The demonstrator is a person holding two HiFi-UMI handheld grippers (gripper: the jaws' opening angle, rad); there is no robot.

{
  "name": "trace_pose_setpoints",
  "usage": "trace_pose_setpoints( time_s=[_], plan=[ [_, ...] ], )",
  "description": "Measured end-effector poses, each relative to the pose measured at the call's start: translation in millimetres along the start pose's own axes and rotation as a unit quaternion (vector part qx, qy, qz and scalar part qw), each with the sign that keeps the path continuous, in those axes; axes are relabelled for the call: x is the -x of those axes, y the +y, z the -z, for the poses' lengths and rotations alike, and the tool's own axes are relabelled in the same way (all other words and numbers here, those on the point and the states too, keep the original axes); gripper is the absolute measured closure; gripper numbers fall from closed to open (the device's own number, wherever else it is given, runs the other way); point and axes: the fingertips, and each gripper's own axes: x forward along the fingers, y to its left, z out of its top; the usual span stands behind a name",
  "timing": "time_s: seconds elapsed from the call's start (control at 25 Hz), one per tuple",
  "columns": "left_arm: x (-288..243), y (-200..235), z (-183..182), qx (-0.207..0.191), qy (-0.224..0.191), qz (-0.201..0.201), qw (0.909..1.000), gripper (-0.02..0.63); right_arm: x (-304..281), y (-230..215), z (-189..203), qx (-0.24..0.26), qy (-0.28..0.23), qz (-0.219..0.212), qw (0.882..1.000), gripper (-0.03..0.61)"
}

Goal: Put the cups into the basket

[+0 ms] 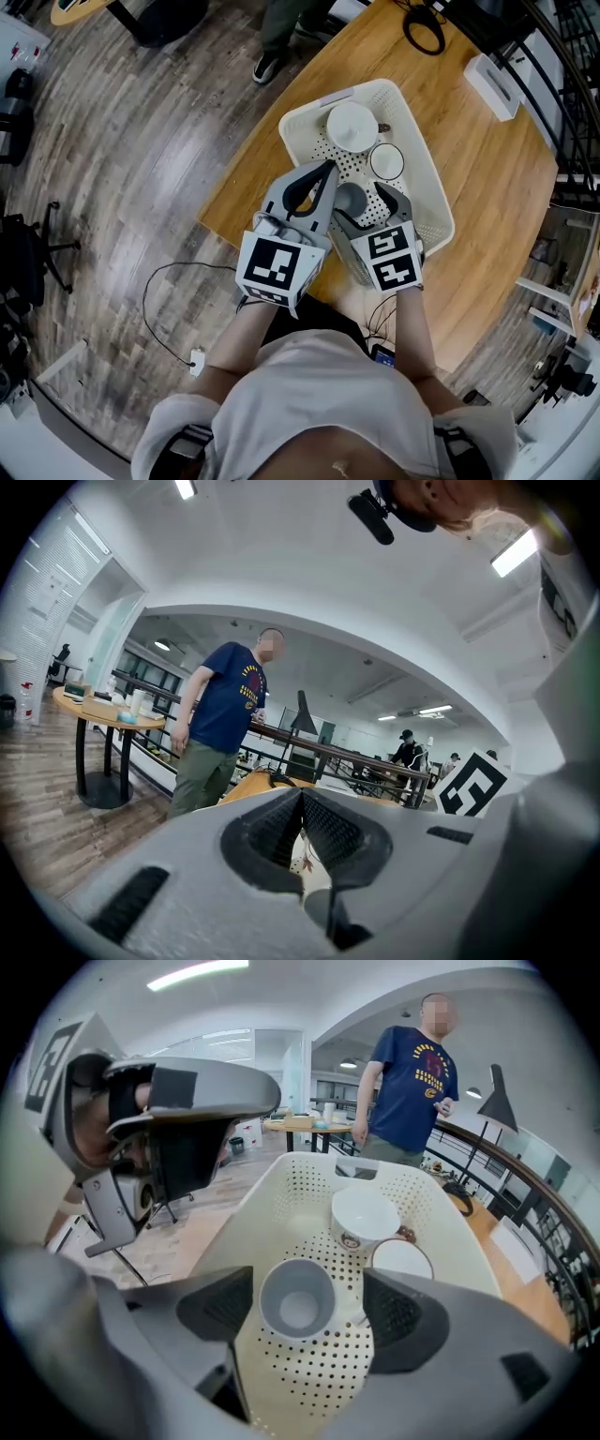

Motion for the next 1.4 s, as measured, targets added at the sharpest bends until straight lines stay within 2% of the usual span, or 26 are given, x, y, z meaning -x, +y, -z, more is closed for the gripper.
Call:
trace_pose_setpoints(
  time_s=[0.24,0.32,0.36,0.4,0.44,0.72,0.96,1.2,1.4],
  plan=[
    [-0.1,-6.5,-1.2,-0.017,0.003,0.004,0.9998,0.606,20.7,-18.0,-16.6,-0.015,-0.048,0.052,0.997,0.216],
    [-1.2,-7.9,-2.5,-0.021,0.003,0.005,0.9998,0.606,32.2,-22.7,-27.9,-0.028,-0.083,0.07,0.994,0.246],
    [-2.4,-9.0,-2.6,-0.023,0.003,0.006,0.9997,0.606,39.2,-27.5,-33.1,-0.038,-0.102,0.089,0.99,0.334],
    [-4.0,-10.4,-2.6,-0.024,0.004,0.008,0.9997,0.606,46.0,-32.9,-37.4,-0.046,-0.119,0.111,0.986,0.504],
    [-5.6,-12.1,-2.5,-0.026,0.005,0.01,0.9996,0.606,51.5,-36.5,-40.7,-0.051,-0.131,0.127,0.982,0.568],
    [-9.4,-29.4,-3.5,-0.037,0.009,0.03,0.9988,0.606,74.2,-29.0,-53.3,-0.069,-0.197,0.133,0.969,0.568],
    [-10.7,-46.3,-1.5,-0.046,0.016,0.053,0.9974,0.606,92.1,-33.1,-52.9,-0.081,-0.224,0.16,0.958,0.568],
    [-16.0,-85.0,0.5,-0.059,0.018,0.107,0.9923,0.606,124.9,-45.9,-38.5,-0.098,-0.245,0.21,0.942,0.568],
    [-22.5,-137.7,6.7,-0.07,0.024,0.168,0.9829,0.606,166.4,-63.5,-6.1,-0.136,-0.259,0.267,0.918,0.568]
  ],
)
